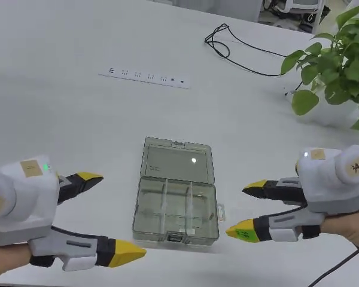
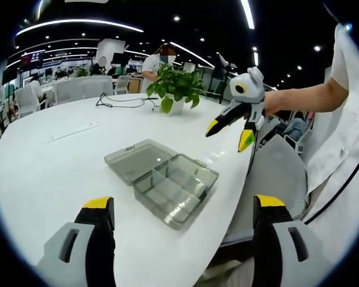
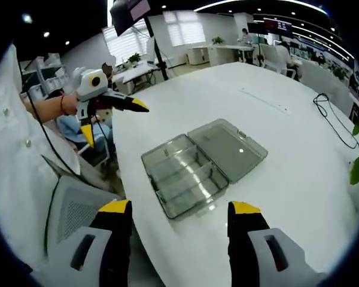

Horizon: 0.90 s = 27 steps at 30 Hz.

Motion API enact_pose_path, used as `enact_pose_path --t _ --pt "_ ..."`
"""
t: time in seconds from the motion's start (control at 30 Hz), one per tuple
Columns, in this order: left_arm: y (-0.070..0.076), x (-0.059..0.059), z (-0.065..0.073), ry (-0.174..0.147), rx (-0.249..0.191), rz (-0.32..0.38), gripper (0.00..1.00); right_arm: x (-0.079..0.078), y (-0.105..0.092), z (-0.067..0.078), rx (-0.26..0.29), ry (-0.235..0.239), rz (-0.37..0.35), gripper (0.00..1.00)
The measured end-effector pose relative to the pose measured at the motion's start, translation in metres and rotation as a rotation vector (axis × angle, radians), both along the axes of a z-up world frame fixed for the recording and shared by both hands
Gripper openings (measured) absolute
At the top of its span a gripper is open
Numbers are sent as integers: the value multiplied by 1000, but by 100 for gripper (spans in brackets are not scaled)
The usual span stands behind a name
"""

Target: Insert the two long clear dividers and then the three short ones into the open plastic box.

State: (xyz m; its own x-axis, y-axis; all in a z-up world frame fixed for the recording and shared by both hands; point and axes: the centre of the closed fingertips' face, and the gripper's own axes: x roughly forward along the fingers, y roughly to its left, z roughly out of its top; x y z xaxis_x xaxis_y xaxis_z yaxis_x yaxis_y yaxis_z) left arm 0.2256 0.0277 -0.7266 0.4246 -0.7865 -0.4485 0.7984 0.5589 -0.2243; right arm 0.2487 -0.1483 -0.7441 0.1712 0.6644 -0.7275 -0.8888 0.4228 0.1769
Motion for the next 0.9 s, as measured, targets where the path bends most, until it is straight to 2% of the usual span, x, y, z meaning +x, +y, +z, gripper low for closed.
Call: enact_pose_path --t 0.07,0.13,0.43,0.63,0.9 --pt "1 -1 -2 4 10 -11 99 0 -5 -5 -36 -22 43 68" --pt "1 -1 -3 5 13 -17 99 1 -7 -9 -48 -23 53 69" --pt "2 -1 -8 19 8 -30 100 8 -29 -45 -235 -68 215 66" --pt "2 1 -14 27 30 -50 100 12 -36 -63 -295 -72 276 59" --pt "-1 7 -15 34 14 -48 100 19 -51 -91 -401 -63 370 50"
